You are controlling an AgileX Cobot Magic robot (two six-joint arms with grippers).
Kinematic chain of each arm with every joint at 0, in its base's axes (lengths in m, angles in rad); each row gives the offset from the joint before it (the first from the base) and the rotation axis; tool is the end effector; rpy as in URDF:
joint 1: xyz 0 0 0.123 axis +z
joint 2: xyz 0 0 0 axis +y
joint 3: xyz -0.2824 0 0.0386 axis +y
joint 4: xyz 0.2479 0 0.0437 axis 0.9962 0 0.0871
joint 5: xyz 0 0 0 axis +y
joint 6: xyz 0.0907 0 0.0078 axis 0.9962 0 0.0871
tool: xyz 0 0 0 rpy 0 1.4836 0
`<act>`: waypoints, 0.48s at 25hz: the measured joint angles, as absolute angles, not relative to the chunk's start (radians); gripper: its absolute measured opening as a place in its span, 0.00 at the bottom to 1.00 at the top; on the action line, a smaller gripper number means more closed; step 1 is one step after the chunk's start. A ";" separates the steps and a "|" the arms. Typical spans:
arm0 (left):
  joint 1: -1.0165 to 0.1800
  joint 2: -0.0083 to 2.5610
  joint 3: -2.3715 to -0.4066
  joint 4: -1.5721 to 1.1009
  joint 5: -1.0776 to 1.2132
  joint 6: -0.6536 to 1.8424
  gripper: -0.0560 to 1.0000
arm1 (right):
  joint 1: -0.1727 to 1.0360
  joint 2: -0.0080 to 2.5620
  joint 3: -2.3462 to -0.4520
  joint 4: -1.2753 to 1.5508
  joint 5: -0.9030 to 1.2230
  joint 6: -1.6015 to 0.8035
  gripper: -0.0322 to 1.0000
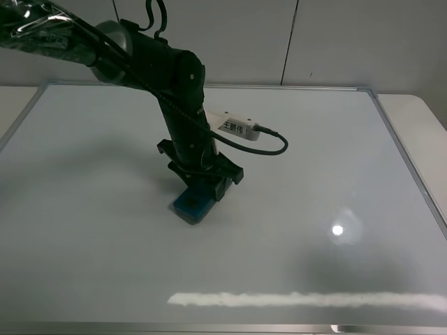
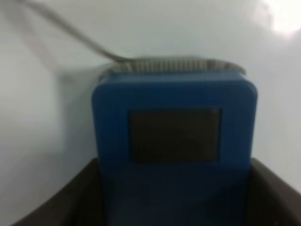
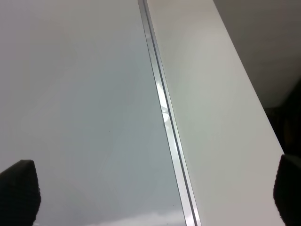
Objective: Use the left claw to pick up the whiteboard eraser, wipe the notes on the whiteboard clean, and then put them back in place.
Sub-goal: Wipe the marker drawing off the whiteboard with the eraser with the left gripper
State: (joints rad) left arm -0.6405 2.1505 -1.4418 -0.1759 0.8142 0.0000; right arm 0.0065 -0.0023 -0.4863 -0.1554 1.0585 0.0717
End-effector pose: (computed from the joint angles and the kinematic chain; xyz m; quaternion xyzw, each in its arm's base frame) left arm 0.3269 -0.2581 0.1206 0.2599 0.9609 -0.0855 0.0425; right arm -0.0040 -0.0123 0.2743 0.0303 0.8525 -0.0574 0.5187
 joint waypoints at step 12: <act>-0.539 2.328 -1.776 -0.060 1.066 -0.020 0.58 | 0.006 -0.002 -0.486 -0.155 1.058 0.072 0.99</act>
